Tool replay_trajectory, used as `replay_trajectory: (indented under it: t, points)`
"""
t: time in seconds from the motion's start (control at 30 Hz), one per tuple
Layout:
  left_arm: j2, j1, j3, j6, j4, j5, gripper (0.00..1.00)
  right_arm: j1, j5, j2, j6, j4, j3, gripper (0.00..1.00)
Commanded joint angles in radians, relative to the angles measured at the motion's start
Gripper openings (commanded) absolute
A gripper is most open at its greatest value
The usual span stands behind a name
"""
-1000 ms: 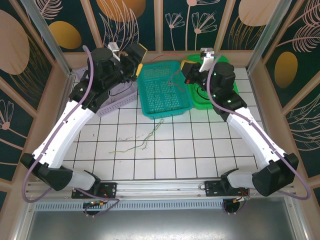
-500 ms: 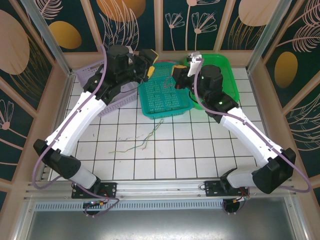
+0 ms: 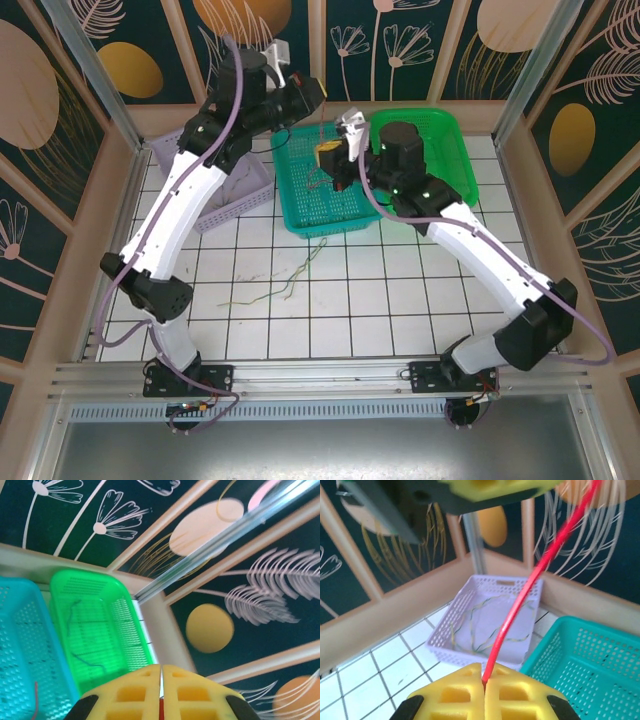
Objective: Untangle the cables
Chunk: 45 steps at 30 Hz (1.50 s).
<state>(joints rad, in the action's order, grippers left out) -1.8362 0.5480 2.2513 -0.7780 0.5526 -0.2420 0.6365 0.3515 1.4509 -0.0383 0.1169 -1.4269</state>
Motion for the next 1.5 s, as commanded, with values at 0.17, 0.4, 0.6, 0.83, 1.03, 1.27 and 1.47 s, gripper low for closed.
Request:
replay_trajectory:
  t: [0.17,0.4,0.6,0.83,1.03,1.27,1.47]
  points:
    - [0.082,-0.028,-0.112,0.385,-0.420,0.068,0.00,0.025,0.292,0.067,-0.009,0.270,0.014,0.00]
    - [0.073,-0.029,-0.063,0.519,-0.352,0.242,0.39,-0.063,0.355,0.104,0.109,0.248,-0.025,0.00]
    - [0.109,-0.028,-0.045,0.512,-0.197,0.595,0.76,-0.142,0.334,0.112,0.192,0.199,-0.036,0.00]
    - [0.336,-0.028,-0.388,0.334,-0.170,0.656,0.77,-0.188,0.184,0.224,0.269,0.260,-0.167,0.00]
    - [0.477,-0.028,-0.657,0.177,-0.137,0.557,0.74,-0.198,0.100,0.402,0.407,0.351,-0.300,0.00]
    - [0.588,-0.026,-0.912,-0.014,-0.066,0.455,0.69,-0.162,-0.053,0.694,0.521,0.518,-0.563,0.18]
    - [0.629,-0.025,-1.040,-0.138,0.102,0.436,0.68,-0.151,-0.140,0.712,0.582,0.559,-0.682,0.47]
